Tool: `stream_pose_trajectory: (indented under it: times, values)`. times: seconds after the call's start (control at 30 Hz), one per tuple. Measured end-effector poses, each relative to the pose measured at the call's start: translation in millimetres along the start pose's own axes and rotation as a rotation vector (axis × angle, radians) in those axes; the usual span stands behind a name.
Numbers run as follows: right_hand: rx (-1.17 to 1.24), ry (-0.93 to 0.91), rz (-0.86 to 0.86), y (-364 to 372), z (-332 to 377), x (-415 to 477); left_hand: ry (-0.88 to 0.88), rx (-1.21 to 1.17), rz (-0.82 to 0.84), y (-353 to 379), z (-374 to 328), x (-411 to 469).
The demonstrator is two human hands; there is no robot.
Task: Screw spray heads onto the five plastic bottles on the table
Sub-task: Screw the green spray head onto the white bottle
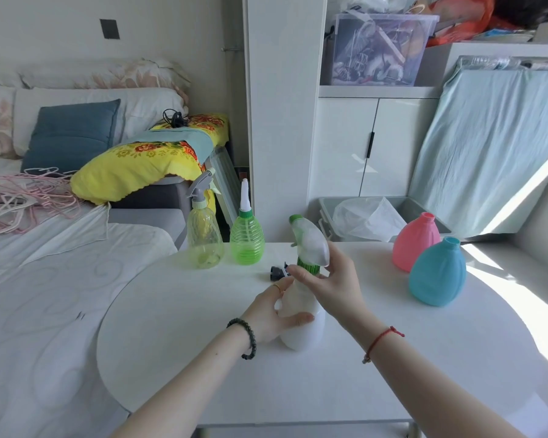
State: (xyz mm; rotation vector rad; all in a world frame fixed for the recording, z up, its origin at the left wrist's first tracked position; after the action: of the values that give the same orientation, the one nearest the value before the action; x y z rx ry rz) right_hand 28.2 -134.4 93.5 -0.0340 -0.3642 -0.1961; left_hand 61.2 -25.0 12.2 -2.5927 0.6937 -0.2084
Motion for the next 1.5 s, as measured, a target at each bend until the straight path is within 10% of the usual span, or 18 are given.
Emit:
stream_pose_trajectory:
  times: [1.5]
  values:
    - [0.105, 0.213, 0.305, -14.3, -29.8, -9.4, 0.024, -0.022, -0.033, -3.4, 8.6, -5.5]
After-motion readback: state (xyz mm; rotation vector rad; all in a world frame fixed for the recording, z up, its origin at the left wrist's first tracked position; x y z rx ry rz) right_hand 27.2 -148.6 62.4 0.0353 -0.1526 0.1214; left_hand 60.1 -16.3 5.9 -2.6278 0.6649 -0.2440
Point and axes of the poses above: each hand's wrist, its own x-axis towards the middle knuckle, its own y-axis out of the palm, z = x × y, the point moved 7 cm from there along x, towards the middle knuckle, and after that the axes turned 5 degrees about x, right-handed, at the moved point
